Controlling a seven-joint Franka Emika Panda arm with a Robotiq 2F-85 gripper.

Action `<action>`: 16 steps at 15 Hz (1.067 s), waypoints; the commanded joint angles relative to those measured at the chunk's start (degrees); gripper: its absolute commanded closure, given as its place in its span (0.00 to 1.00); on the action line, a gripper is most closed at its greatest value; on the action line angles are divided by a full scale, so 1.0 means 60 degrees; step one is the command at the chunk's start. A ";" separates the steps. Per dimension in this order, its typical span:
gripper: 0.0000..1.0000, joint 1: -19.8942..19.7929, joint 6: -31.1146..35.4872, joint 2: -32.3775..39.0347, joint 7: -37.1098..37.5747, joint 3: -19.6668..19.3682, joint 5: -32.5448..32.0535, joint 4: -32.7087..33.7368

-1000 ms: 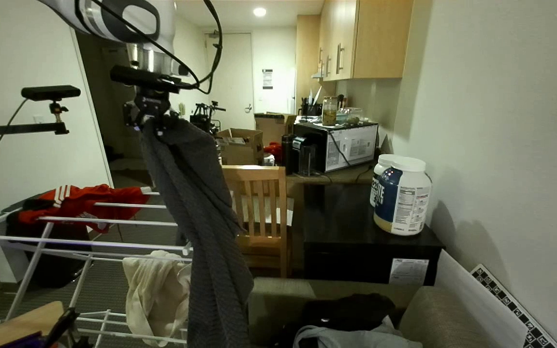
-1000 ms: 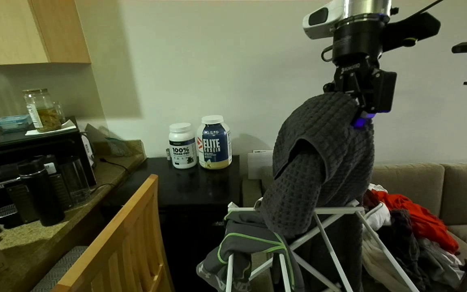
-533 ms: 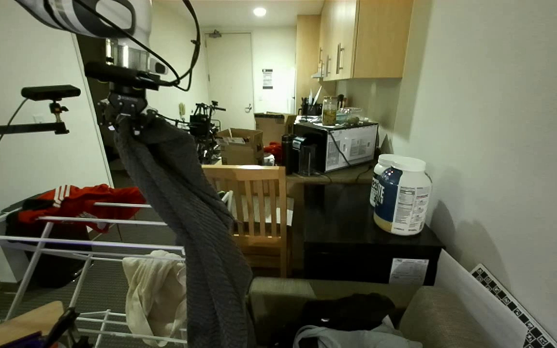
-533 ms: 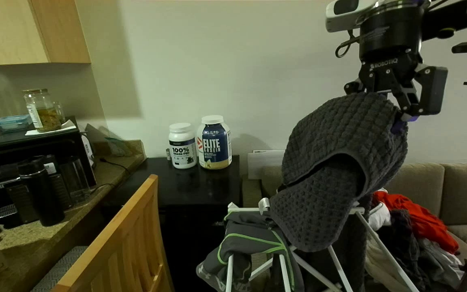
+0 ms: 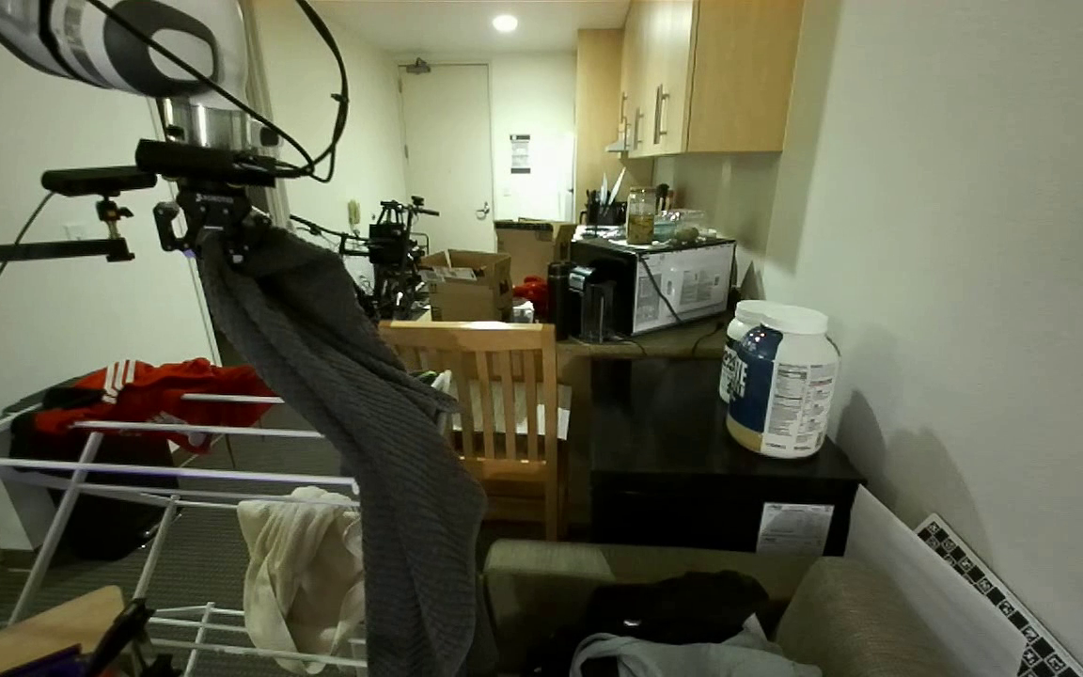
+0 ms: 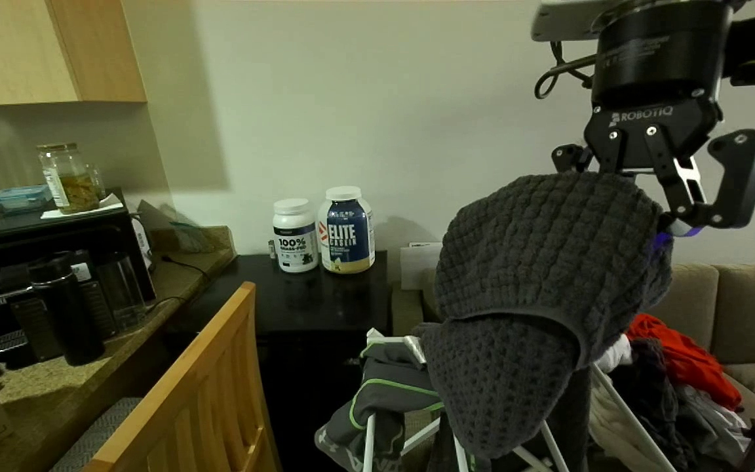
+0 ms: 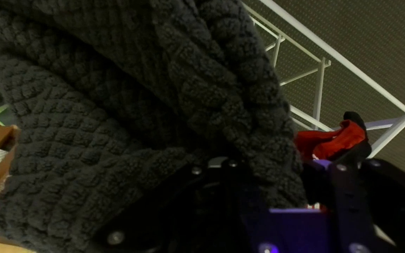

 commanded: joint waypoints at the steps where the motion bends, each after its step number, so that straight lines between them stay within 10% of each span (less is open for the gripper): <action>1: 0.95 0.0431 0.0196 -0.0168 -0.0678 0.0110 0.0996 0.0008; 11: 0.95 0.0715 -0.0969 -0.0216 -0.0934 0.0225 0.2583 -0.0028; 14: 0.95 0.0965 0.1586 0.1499 -0.0929 0.1089 0.2963 -0.0362; 16: 0.78 0.0691 0.1147 0.1112 -0.0559 0.1051 0.2374 -0.0498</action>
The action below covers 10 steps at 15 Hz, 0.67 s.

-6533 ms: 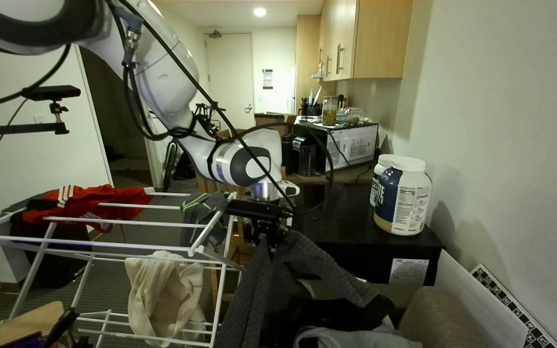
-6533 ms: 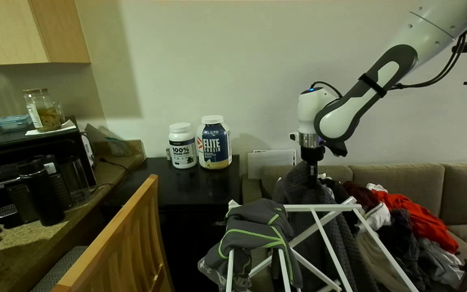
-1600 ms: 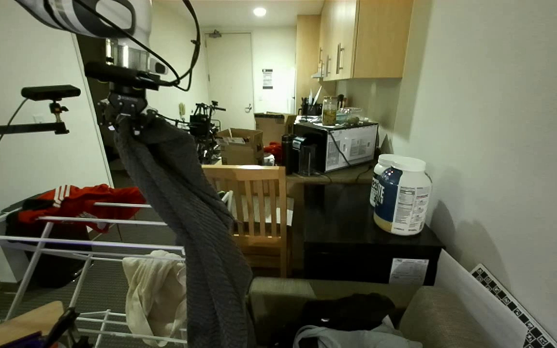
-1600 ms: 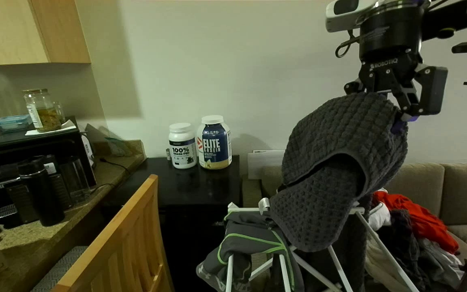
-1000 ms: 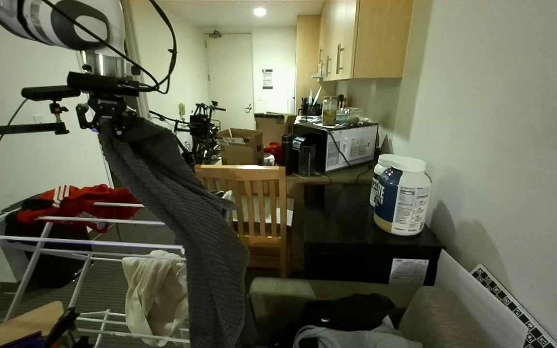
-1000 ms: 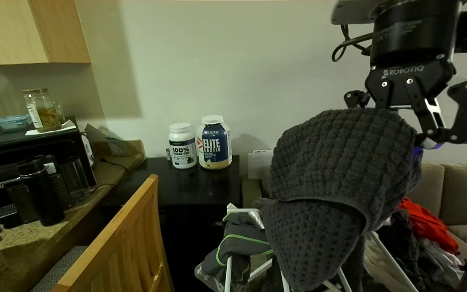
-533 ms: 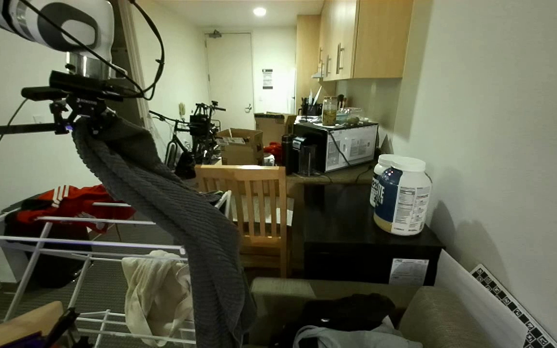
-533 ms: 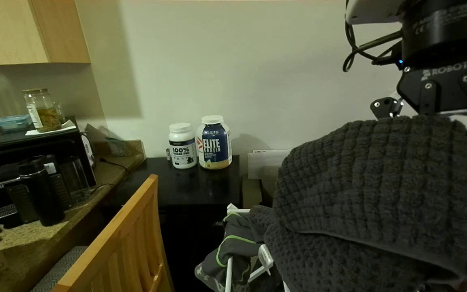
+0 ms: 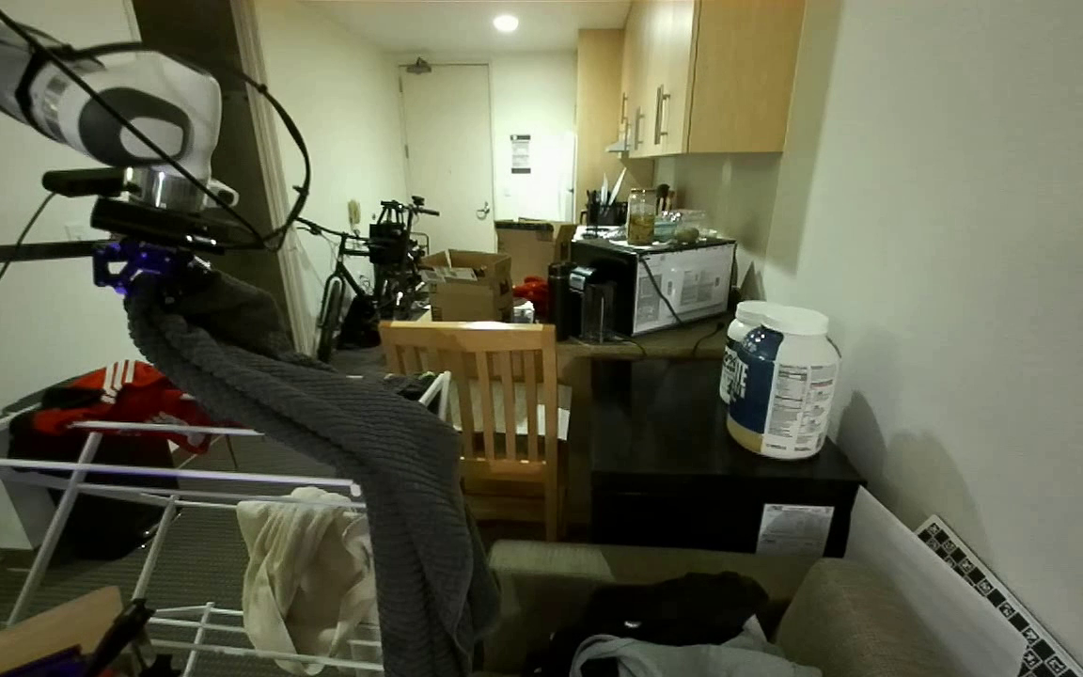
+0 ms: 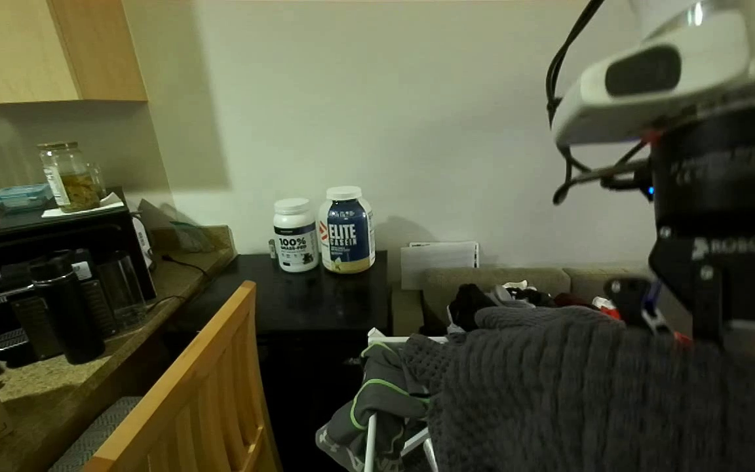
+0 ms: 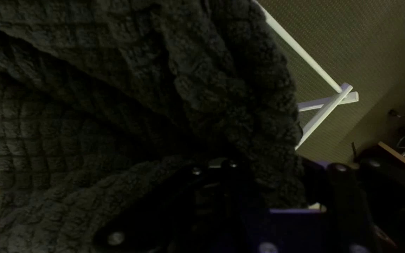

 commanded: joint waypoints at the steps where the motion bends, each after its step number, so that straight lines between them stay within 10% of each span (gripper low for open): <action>1: 0.78 -0.0086 0.0234 0.0338 -0.0006 0.0249 0.0017 0.0018; 10: 0.78 -0.0103 0.0334 0.0534 -0.0005 0.0250 0.0038 0.0135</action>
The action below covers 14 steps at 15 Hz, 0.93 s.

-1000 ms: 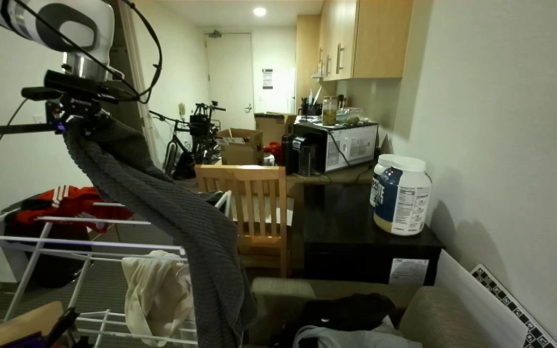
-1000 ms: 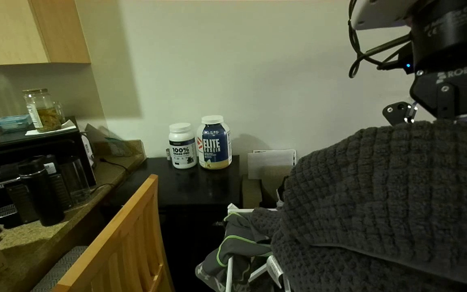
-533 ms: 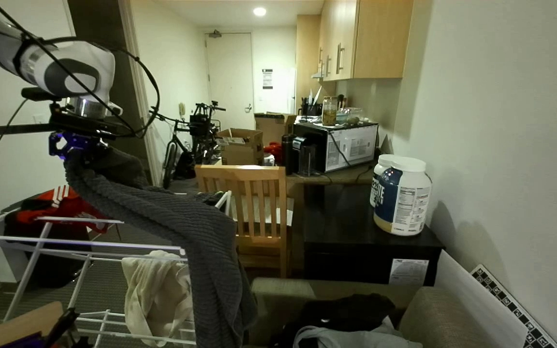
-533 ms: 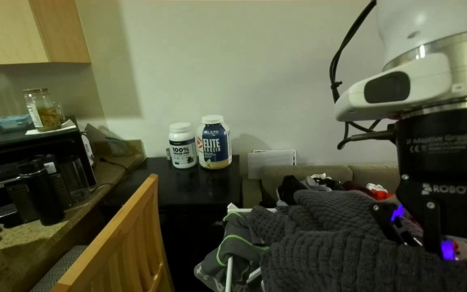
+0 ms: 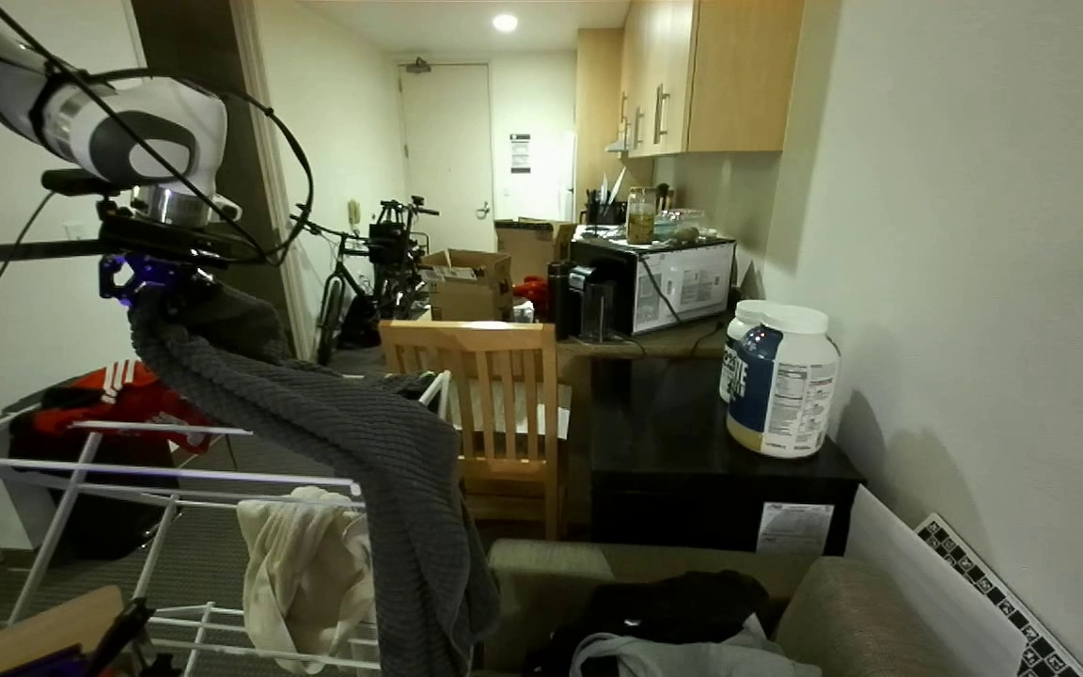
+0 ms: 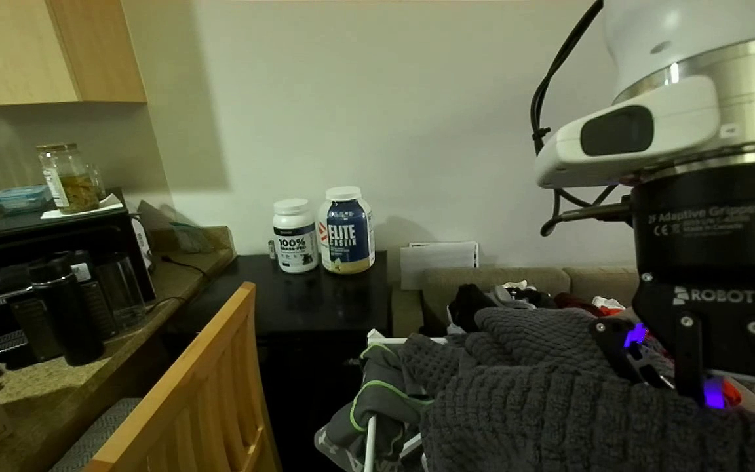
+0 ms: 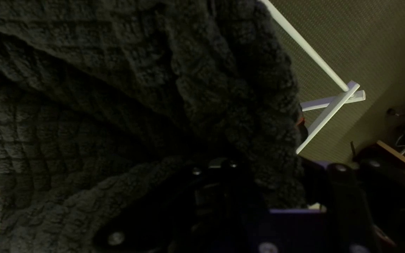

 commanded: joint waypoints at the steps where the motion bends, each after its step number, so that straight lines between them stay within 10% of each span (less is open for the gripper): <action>1: 0.78 -0.0179 -0.0030 0.0004 -0.0005 0.0169 0.0008 0.0027; 7: 0.78 -0.0180 -0.0030 0.0004 -0.0005 0.0169 0.0010 0.0027; 8: 0.53 -0.0192 -0.0081 -0.0016 -0.0004 0.0155 -0.0003 0.0015; 14: 0.21 -0.0409 0.0069 -0.0088 0.0796 0.0150 -0.0253 -0.0164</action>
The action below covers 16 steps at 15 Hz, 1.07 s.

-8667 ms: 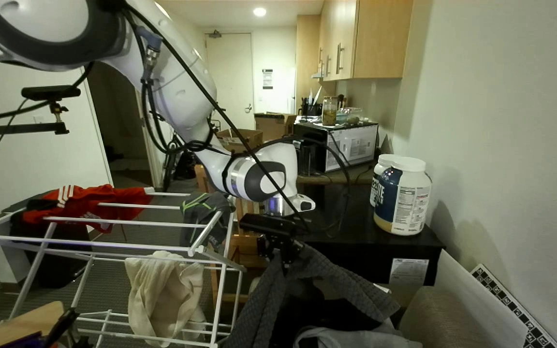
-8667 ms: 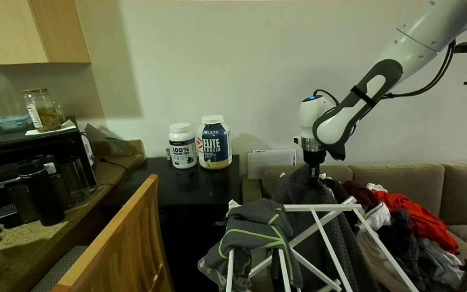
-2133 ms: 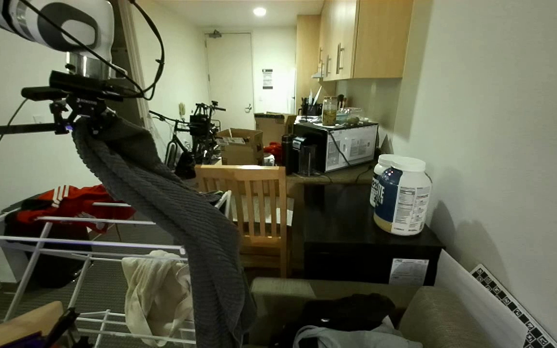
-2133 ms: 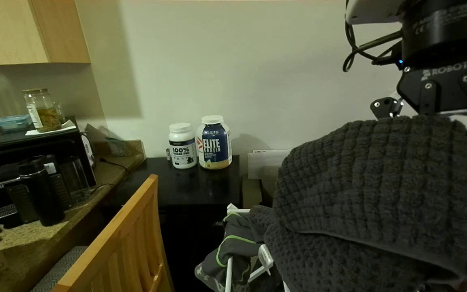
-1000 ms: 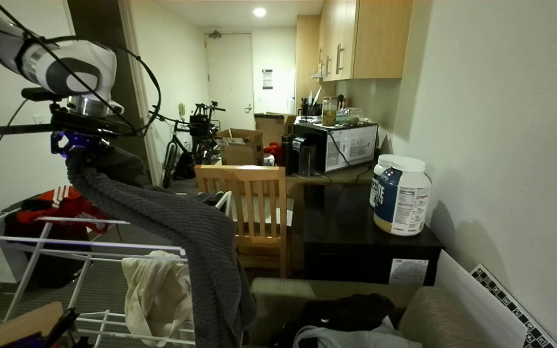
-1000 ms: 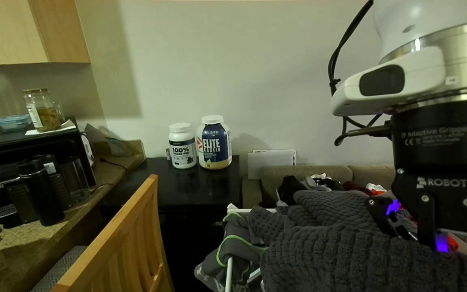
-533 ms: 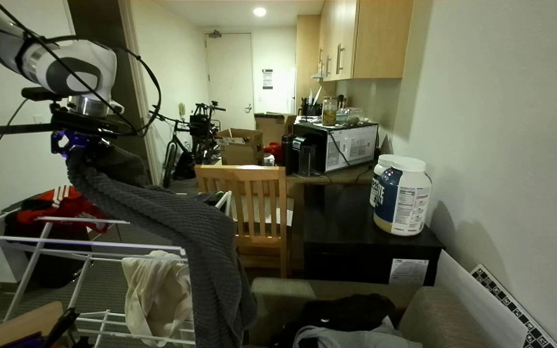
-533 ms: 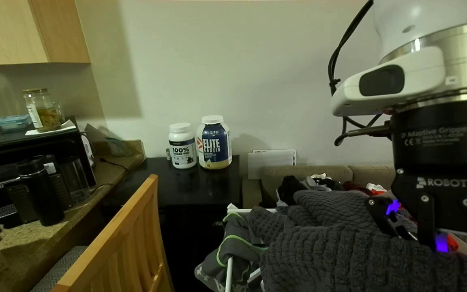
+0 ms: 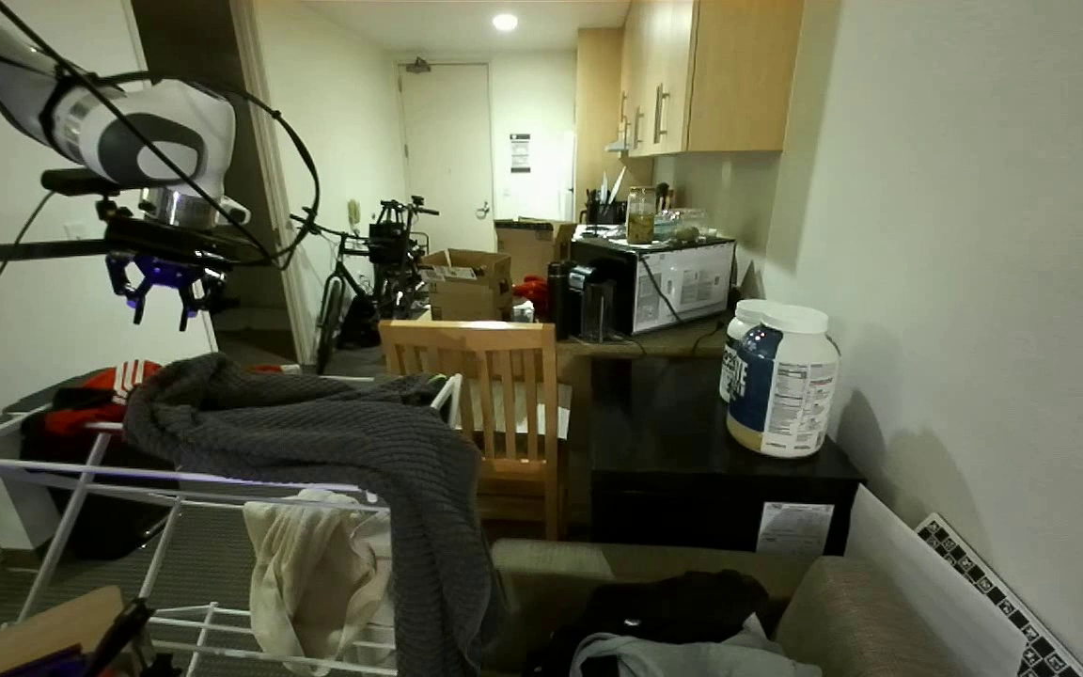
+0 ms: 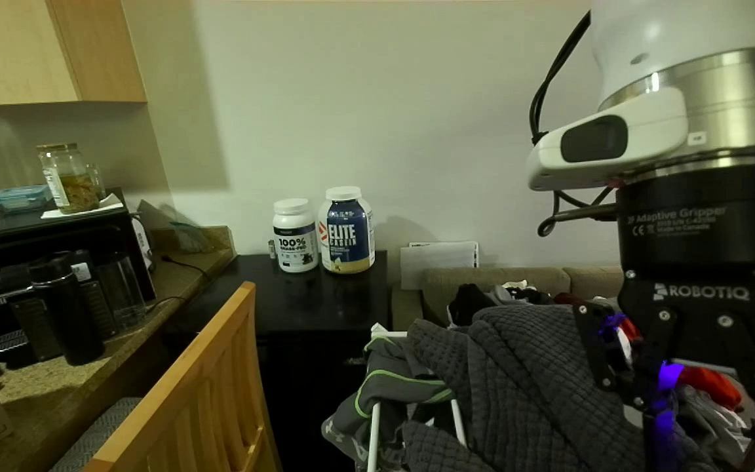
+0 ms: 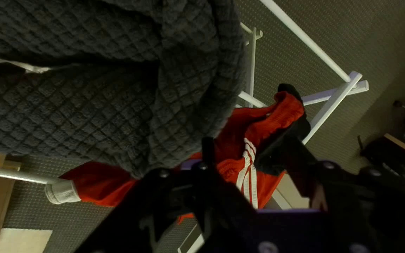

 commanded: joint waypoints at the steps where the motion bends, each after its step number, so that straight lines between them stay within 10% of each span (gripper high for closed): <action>1: 0.15 -0.0236 0.0130 -0.0196 0.0694 0.0135 -0.0240 -0.0198; 3: 0.03 -0.0326 0.0349 -0.0376 0.1422 0.0139 -0.0509 -0.0371; 12: 0.00 -0.0878 -0.5394 -0.5659 0.6022 -0.1108 -0.0267 -0.1839; 14: 0.00 -0.1621 -0.5553 -0.5030 0.4741 -0.1720 -0.2033 -0.0663; 16: 0.00 -0.1440 -0.5248 -0.5307 0.5125 -0.1401 -0.1387 -0.1004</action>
